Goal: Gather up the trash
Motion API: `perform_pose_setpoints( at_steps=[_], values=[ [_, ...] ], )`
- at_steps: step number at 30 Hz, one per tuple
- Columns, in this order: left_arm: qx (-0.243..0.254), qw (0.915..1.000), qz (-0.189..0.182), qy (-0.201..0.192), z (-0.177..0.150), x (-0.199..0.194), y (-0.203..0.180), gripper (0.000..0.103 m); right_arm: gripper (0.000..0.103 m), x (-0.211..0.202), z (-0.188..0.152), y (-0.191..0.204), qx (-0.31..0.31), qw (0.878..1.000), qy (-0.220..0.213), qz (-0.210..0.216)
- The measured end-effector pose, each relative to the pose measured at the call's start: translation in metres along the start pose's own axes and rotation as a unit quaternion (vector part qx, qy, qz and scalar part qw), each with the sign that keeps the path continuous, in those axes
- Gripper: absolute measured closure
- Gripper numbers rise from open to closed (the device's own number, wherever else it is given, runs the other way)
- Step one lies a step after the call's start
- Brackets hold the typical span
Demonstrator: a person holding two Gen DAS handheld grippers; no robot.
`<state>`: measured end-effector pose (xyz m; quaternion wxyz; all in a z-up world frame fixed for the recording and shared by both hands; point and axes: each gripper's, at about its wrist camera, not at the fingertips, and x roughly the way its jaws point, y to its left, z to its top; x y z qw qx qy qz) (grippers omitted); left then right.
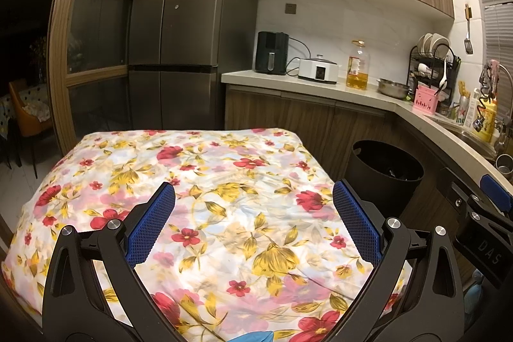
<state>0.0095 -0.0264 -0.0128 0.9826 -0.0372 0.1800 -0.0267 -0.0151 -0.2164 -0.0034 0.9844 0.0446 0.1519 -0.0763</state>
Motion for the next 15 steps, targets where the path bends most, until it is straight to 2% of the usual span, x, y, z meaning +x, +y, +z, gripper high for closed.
perform_pose_setpoints(
  at_steps=[15],
  values=[
    [0.005,1.0000,0.001,-0.003,0.0020,-0.0043,0.0010,0.006,0.006,-0.0004,-0.0007,0.0002,0.000,1.000,0.000,-0.001]
  ],
)
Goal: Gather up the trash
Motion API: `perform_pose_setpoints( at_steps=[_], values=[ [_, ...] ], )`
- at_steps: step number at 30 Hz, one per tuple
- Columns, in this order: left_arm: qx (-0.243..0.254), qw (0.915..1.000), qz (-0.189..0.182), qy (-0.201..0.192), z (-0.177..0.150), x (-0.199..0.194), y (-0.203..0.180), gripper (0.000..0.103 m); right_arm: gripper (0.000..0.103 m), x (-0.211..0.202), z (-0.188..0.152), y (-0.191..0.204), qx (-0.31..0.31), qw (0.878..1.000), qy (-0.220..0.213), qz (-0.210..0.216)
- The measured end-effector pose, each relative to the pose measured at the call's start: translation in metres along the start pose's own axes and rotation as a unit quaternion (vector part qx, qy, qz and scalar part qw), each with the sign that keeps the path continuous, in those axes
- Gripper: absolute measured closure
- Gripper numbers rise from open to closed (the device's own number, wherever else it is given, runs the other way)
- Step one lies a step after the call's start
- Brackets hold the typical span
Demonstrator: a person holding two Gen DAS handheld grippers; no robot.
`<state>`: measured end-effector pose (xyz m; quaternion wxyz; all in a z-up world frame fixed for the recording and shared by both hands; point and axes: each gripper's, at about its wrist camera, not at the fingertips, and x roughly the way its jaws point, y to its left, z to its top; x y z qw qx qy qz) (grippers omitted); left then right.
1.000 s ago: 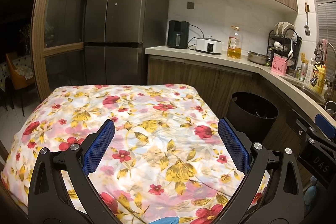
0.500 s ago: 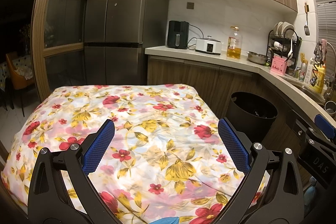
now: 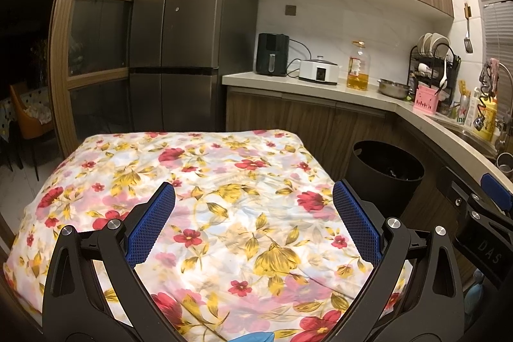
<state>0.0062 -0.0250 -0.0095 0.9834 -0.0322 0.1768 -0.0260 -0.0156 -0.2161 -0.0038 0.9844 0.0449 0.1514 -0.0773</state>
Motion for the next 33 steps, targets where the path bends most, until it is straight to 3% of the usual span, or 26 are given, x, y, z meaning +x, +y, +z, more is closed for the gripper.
perform_pose_setpoints(
  at_steps=[5,11,23,33],
  values=[
    [0.007,1.0000,-0.001,-0.002,0.0005,-0.0015,0.0004,0.007,0.006,-0.0003,-0.0005,-0.0003,0.000,1.000,-0.001,0.000],
    [0.015,0.9999,-0.007,-0.001,0.0001,0.0010,-0.0020,0.018,0.006,-0.0010,-0.0006,0.0017,0.001,1.000,-0.002,0.000],
    [0.011,0.9999,-0.001,0.001,-0.0021,0.0019,-0.0025,0.018,0.006,-0.0023,-0.0015,0.0022,0.002,1.000,-0.003,0.000],
    [0.007,1.0000,0.000,0.002,-0.0016,0.0008,0.0000,0.012,0.006,-0.0023,-0.0015,0.0022,0.003,1.000,-0.003,0.000]
  ],
)
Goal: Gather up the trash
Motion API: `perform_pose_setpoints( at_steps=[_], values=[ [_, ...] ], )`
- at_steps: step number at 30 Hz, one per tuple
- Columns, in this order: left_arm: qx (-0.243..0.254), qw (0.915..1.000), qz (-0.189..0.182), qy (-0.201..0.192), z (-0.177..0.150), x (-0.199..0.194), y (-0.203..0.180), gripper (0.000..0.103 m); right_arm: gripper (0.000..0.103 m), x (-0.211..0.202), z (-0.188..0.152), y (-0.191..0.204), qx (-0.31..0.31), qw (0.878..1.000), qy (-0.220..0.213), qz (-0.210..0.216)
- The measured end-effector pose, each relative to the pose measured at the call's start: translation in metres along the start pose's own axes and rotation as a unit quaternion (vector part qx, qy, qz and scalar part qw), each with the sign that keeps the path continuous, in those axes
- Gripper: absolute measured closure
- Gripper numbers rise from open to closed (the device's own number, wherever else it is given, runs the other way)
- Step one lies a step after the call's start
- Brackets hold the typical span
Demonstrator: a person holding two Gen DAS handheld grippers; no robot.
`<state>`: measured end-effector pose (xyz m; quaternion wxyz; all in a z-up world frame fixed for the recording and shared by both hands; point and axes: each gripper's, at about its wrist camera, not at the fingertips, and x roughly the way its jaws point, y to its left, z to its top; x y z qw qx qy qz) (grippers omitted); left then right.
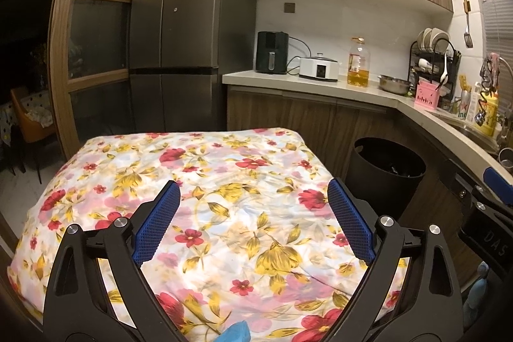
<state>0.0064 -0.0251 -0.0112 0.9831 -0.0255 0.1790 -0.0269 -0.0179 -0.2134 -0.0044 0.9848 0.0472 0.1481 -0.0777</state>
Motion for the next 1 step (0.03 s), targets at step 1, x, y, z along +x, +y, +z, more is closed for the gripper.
perform_pose_setpoints(
  at_steps=[1],
  values=[
    [-0.001,1.0000,0.000,0.000,-0.0001,-0.0007,0.0001,0.012,0.006,0.0001,0.0000,0.0006,0.000,1.000,0.000,0.000]
  ],
)
